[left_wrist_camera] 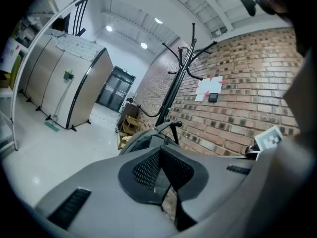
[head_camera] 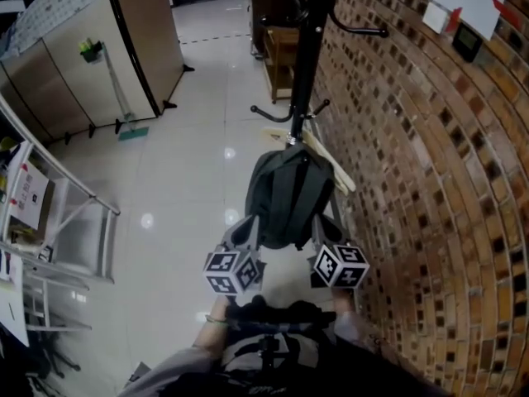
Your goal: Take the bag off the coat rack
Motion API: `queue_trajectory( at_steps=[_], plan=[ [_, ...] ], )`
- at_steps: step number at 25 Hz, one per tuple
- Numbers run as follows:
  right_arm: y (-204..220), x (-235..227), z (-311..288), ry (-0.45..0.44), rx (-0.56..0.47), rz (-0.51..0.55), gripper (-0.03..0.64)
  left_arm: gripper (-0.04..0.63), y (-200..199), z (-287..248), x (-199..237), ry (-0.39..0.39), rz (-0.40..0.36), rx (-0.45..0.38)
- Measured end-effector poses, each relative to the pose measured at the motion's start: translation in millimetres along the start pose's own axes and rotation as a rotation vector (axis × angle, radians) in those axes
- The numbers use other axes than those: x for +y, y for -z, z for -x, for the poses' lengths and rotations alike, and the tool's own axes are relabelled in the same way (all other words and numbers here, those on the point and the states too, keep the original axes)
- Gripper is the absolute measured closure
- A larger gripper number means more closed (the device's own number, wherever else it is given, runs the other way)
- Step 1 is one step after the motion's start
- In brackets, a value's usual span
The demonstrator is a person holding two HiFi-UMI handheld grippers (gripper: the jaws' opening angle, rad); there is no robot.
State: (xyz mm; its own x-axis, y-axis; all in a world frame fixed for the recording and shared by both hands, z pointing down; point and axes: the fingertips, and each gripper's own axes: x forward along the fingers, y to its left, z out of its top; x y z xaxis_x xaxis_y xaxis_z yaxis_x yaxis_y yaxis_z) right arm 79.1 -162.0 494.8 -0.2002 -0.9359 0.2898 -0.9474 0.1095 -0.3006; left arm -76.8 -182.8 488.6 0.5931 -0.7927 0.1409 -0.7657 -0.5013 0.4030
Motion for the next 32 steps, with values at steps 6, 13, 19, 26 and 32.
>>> queue_trajectory(
  at_steps=[6,13,19,26,32],
  plan=[
    [-8,-19,-9,0.05,0.005,0.02,0.604,0.588,4,-26,-10,0.068,0.032,0.023],
    [-33,-34,-40,0.034,0.024,0.117,0.585,0.588,0,-56,-8,0.044,0.025,0.029],
    [-58,-39,-79,0.007,0.045,0.271,0.51,0.588,-13,-77,2,-0.018,0.03,0.003],
    [-75,-27,-121,-0.024,0.061,0.467,0.456,0.588,-23,-88,19,-0.09,0.027,-0.014],
    [-74,-26,-147,-0.029,0.082,0.601,0.456,0.588,-33,-89,41,-0.154,0.041,-0.047]
  ],
)
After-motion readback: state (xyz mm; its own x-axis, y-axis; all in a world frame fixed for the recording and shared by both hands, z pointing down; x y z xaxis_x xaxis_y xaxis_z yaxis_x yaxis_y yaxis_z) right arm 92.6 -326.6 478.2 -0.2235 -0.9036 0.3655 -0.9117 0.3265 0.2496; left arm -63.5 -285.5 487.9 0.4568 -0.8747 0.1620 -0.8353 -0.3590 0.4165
